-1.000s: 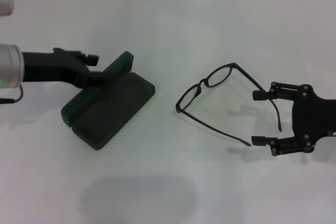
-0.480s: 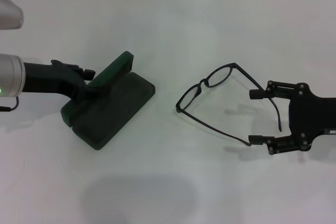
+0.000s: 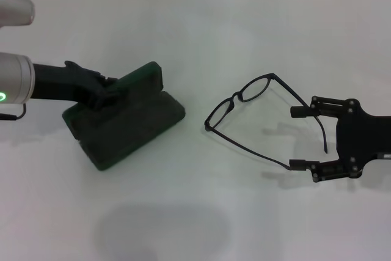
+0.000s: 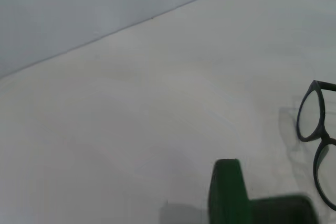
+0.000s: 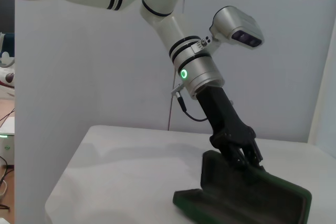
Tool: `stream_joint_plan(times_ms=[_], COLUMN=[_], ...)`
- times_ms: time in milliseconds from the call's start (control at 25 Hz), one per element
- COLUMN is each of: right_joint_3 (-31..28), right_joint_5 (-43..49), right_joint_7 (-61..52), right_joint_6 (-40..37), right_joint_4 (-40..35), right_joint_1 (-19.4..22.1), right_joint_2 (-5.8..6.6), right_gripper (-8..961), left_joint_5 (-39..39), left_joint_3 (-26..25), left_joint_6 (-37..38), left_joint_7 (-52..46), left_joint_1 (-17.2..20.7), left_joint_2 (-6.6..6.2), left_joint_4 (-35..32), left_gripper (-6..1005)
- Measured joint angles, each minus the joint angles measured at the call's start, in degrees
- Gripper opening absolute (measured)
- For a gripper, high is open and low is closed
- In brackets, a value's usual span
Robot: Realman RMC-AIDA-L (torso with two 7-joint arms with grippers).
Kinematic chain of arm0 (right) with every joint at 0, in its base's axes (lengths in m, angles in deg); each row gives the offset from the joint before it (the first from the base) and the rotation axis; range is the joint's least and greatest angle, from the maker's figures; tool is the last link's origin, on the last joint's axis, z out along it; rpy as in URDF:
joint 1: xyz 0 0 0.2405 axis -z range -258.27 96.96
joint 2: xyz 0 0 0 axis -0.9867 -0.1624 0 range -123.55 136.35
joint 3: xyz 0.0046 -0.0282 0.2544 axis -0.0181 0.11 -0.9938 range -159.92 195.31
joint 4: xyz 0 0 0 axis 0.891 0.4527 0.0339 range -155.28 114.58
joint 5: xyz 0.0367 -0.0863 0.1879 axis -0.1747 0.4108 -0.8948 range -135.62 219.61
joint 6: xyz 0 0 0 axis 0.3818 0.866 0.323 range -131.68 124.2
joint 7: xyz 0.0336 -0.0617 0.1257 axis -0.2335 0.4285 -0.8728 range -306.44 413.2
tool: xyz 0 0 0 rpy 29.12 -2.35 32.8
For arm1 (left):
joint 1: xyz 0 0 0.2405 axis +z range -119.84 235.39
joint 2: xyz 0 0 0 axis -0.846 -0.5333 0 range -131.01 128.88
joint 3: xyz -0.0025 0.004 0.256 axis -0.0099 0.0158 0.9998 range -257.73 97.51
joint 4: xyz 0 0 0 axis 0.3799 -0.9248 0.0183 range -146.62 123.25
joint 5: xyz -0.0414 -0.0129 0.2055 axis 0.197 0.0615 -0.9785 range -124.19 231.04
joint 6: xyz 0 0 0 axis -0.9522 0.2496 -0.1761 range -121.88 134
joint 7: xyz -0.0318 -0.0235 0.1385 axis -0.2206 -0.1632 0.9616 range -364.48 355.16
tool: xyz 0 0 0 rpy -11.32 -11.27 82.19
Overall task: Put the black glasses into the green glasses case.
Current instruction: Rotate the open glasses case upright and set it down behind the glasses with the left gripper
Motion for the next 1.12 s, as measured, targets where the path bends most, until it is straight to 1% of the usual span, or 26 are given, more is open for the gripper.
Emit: stream_joint_plan(times_ms=[40,200,320,400,440,480,760,840,960,1120], right_joint_3=[0.0,0.0,-0.1,-0.1,-0.1,-0.1,-0.1,-0.1,-0.1,-0.2], right_joint_5=[0.0,1.0,2.0,2.1,2.1,2.1,2.1,2.1,2.1,2.1], right_joint_7=[0.1,0.3,0.4,0.4,0.4,0.4,1.0,1.3,1.5,1.8], right_joint_6=[0.0,0.1,0.1,0.1,0.1,0.1,0.1,0.1,0.0,0.0], right_joint_4=[0.0,0.0,0.0,0.0,-0.1,-0.1,-0.2,-0.2,-0.2,-0.3], right_joint_1=[0.0,0.1,0.2,0.4,0.5,0.6,0.7,1.0,1.7,2.2], right_joint_2=[0.0,-0.21,-0.39,-0.44,-0.47,-0.49,-0.75,-0.81,-0.81,-0.79], right_gripper=[855,855,855,854,854,854,844,840,834,826], left_joint_5=[0.0,0.9,1.3,1.2,1.2,-0.1,-4.6,-6.4,-7.1,-5.5], left_joint_3=[0.0,0.1,1.7,2.9,2.9,4.6,8.8,10.7,14.1,16.7], left_joint_6=[0.0,0.0,-0.5,-1.2,-1.2,-1.6,-2.5,-4.8,-7.5,-7.6], left_joint_7=[0.0,2.4,5.2,6.3,6.3,8.2,10.0,10.0,10.3,10.8], left_joint_1=[-0.1,-0.4,-1.8,-3.4,-3.4,-6.3,-12.1,-13.5,-15.0,-16.4], left_joint_2=[0.0,0.08,0.14,0.06,0.06,-0.03,0.07,0.19,0.14,0.2], left_joint_4=[-0.1,-0.9,-1.1,-1.2,-1.2,-0.8,-0.2,0.9,2.9,4.5], left_gripper=[251,232,218,208,204,199,226,233,245,260])
